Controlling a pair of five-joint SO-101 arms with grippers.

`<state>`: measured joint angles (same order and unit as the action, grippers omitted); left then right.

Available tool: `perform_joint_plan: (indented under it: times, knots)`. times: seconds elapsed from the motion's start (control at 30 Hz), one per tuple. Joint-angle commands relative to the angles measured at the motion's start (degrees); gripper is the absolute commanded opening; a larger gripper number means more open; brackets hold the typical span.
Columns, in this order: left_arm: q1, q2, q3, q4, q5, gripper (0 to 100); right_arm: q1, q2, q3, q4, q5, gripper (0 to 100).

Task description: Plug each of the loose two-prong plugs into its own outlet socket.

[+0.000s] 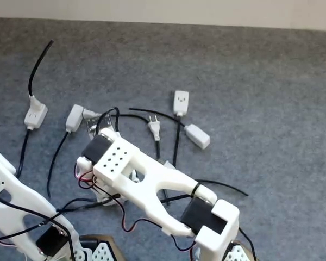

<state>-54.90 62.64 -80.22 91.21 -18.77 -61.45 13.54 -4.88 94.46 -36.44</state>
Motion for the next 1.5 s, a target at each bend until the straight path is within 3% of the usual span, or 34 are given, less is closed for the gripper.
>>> perform_joint_plan:
  times: [0.0, 0.5, 0.6, 0.77, 0.97, 1.2, 1.27, 1.4, 1.47]
  knots:
    - [-0.57, -1.1, -2.59, -0.09, 0.0, 40, -0.48, 1.71, -1.89, -0.57, 0.7, 0.5]
    - [-0.66, -1.1, -2.59, 0.35, -0.53, 40, 1.89, 2.24, -5.41, 4.88, 2.02, 0.5]
    - [-0.66, -0.84, -2.51, 0.35, -2.2, 40, 6.2, 2.33, -1.89, -1.98, 11.34, 0.5]
    - [-1.45, -1.01, -2.51, 0.35, -2.29, 40, 14.2, -3.03, 13.49, -24.92, 27.87, 0.5]
    - [-1.36, -0.84, -2.51, 0.26, -2.37, 40, 15.34, -18.24, 40.92, -49.1, 40.62, 0.5]
    - [-1.01, -0.75, -2.24, 0.88, -2.29, 40, 18.33, -32.31, 55.08, -51.47, 46.95, 1.3]
    - [-1.01, -0.75, -2.42, 2.2, -2.29, 40, 18.51, -33.63, 56.48, -51.3, 49.41, 7.0]
    - [-1.01, -0.75, -2.51, 2.64, -2.37, 40, 18.33, -34.59, 58.51, -51.21, 50.99, 28.2]
    - [-1.01, -0.75, -2.51, 2.73, -2.37, 40, 18.33, -34.59, 58.51, -51.3, 51.69, 31.3]
